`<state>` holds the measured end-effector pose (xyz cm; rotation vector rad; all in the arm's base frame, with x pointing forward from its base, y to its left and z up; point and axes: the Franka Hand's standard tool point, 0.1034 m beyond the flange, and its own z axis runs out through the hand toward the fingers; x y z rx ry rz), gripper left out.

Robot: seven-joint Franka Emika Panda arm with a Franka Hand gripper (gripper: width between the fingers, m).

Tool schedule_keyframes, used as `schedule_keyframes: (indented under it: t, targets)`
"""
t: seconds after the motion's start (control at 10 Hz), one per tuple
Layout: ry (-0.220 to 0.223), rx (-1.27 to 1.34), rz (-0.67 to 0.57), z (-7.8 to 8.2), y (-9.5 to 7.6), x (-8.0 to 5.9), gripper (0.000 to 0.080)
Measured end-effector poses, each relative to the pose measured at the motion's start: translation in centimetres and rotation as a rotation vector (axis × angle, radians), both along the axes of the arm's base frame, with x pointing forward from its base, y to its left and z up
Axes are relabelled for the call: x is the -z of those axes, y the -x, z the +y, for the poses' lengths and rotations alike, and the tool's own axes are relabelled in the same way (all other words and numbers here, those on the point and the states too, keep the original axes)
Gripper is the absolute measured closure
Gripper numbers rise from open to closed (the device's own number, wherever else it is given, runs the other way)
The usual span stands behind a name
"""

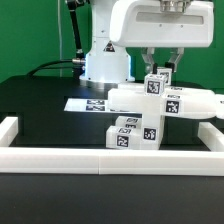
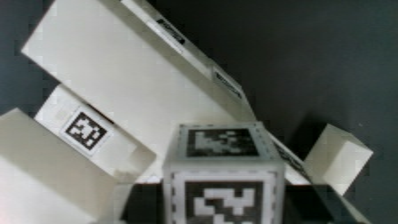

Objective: Assemble chair

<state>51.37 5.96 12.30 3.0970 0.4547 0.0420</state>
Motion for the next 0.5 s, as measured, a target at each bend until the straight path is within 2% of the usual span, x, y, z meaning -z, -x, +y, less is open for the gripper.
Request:
schedule_keyframes:
  t: [0.5]
  targets:
    - [-0.010,0.360,-0.002,0.01,0.01,0.03,0.0512]
